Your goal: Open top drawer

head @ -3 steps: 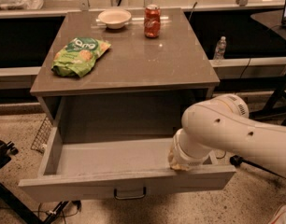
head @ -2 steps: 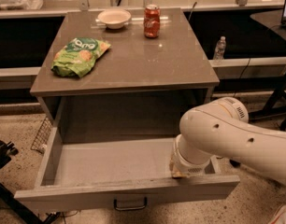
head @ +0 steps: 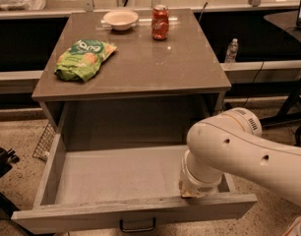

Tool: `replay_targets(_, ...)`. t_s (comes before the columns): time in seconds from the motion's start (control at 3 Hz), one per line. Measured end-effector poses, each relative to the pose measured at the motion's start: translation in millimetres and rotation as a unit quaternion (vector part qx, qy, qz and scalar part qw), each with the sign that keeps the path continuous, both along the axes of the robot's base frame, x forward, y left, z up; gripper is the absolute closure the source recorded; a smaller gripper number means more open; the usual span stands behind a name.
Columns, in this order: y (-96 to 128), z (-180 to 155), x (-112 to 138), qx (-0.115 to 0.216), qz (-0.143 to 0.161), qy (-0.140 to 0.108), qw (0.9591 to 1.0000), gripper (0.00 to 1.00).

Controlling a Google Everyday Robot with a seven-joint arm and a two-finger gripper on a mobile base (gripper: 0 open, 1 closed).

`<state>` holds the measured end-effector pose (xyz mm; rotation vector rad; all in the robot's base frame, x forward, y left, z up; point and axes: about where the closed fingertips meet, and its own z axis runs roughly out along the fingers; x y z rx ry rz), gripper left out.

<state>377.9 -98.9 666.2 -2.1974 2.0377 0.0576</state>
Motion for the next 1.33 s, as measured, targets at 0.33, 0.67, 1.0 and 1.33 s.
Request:
replay_targets(0.33, 0.0, 0.1, -0.3, 0.0, 0.0, 0.0, 1.0, 0.51)
replay_targets(0.67, 0.2, 0.3, -0.7, -0.001, 0.001, 0.0, 1.0, 0.2)
replay_targets(1.0, 0.2, 0.4, -0.1, -0.001, 0.001, -0.001, 1.0, 0.0)
replay_targets(1.33, 0.3, 0.4, -0.1, -0.001, 0.001, -0.001, 1.0, 0.0)
